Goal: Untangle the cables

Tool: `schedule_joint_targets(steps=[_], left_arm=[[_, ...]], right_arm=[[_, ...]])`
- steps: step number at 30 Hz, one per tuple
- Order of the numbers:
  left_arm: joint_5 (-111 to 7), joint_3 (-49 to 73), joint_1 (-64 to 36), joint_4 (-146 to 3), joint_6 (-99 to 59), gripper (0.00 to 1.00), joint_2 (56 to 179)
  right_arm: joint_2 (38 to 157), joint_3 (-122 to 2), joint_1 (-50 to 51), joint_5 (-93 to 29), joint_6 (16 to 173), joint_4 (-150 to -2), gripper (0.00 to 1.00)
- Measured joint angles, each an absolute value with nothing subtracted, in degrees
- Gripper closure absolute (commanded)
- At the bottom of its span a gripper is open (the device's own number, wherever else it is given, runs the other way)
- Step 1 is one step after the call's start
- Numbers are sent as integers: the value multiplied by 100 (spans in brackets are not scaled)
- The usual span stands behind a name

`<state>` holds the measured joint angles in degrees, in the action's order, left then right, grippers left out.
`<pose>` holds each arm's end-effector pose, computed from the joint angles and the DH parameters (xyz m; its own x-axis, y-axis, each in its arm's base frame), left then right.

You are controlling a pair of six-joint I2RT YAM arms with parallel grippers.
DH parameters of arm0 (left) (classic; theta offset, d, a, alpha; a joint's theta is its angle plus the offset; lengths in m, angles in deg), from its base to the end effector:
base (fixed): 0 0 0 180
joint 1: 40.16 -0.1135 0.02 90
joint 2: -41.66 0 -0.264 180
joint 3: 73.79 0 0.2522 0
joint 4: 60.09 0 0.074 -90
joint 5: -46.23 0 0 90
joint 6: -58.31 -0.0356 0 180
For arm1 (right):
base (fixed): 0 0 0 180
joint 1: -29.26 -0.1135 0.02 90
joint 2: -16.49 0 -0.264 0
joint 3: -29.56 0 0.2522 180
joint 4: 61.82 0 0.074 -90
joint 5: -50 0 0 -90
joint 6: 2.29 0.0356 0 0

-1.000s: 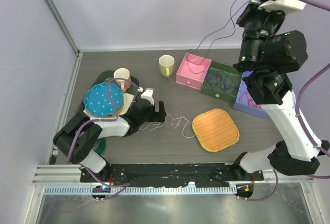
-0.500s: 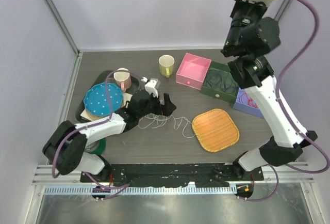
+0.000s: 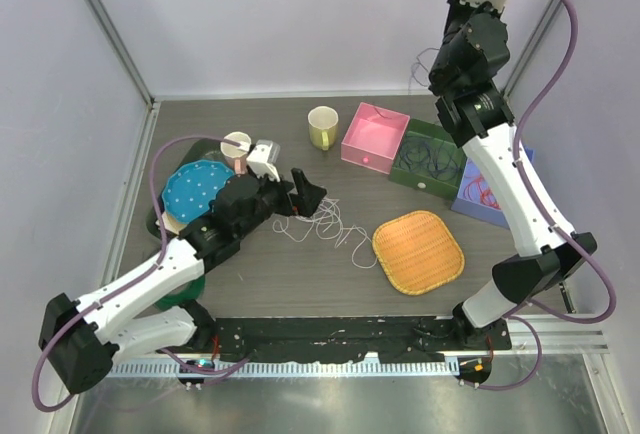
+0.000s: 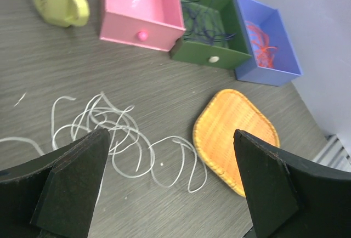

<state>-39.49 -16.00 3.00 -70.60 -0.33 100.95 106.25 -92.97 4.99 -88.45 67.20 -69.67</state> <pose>0.1801 -0.1652 0.3111 -0.4569 -0.2830 -0.8433 0.4580 0.7379 -0.4958 0.3022 0.1070 0.5551 0.2385 -0.1474 -0.9599 0.4587 0.8883 -0.0224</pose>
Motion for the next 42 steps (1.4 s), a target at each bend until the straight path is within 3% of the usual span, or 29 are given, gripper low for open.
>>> schedule_joint_targets(steps=[7,21,34,42], left_arm=[[-3320,-1919,300,-7718,240,0,9765],[-2848,-2098,300,-8229,410,0,9598],[-2675,-2297,300,-8402,437,0,9284],[-2675,-2352,300,-8402,544,0,9282]], right_arm=[[10649,-9083,892,-8642,7091,-6991,99],[10765,-7273,1509,-7770,8212,-7216,99],[10504,-5673,1555,-8449,9358,-7297,99],[10032,-5332,1579,-8609,9742,-7347,99]])
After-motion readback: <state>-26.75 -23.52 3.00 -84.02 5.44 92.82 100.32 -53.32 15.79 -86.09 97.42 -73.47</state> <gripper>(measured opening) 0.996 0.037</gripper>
